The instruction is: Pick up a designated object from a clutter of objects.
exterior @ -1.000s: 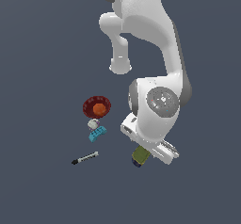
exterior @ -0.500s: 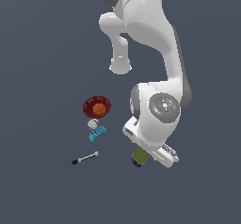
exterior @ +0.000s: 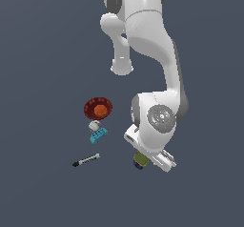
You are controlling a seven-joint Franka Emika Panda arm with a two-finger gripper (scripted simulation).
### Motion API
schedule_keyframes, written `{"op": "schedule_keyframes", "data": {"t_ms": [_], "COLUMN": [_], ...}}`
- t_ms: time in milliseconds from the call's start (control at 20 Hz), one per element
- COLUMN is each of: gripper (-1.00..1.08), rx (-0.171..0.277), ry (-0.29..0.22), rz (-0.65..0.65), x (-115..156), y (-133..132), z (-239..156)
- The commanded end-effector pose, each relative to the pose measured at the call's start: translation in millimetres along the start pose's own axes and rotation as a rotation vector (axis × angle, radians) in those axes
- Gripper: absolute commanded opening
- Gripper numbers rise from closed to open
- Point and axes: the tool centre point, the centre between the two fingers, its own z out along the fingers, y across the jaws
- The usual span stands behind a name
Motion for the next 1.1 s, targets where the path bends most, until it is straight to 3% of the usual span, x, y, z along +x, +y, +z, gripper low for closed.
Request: {"op": "schedule_keyframes", "data": {"t_ms": [0,250,300,1050], "gripper": [1.0,1.0,-1.0,-1.0], "rx": [0.001,0.001,0.001,0.001], "ry": [0.001,0.001,0.001,0.0], "rz": [0.001,0.001,0.001,0.001], "x": [0.3,1.1,1.1,2.6], "y": [-0.1,-1.2,-1.2,3.4], "z": [8.8,10.8,10.8,5.8]}}
